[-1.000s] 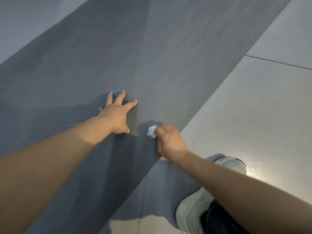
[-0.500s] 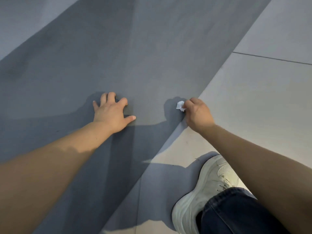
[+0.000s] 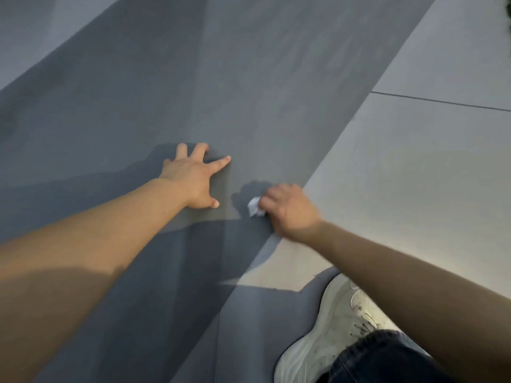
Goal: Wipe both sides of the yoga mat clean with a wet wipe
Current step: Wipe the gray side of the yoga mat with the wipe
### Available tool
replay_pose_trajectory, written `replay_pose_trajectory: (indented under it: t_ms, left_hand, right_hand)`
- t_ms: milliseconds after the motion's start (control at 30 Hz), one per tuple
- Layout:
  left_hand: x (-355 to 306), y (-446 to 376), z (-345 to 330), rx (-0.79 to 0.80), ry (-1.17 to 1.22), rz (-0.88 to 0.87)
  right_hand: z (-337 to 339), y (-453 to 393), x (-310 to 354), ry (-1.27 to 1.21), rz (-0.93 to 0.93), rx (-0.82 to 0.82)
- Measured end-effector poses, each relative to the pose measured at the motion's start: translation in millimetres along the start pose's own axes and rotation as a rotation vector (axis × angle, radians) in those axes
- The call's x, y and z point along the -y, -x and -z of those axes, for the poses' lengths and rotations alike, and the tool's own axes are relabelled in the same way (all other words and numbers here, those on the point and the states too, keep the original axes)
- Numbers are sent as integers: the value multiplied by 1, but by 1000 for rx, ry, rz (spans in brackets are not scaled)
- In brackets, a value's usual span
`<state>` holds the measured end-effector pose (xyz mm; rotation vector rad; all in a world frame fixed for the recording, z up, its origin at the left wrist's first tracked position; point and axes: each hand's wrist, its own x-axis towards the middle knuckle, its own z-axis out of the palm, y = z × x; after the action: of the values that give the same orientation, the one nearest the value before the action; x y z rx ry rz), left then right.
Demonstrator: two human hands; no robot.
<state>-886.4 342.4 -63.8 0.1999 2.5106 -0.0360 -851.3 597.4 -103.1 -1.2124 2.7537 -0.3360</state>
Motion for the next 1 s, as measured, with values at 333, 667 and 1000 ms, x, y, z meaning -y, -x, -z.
replay_pose_trajectory:
  t_ms: [333, 667, 1000]
  left_hand:
    - [2, -18, 13, -14, -120, -112]
    - [-3, -31, 18, 146, 113, -132]
    - [-3, -33, 17, 151, 129, -121]
  right_hand:
    - [6, -34, -37, -38, -474, -184]
    - [9, -29, -52, 57, -39, -63]
    - [14, -61, -77, -45, -505, -233]
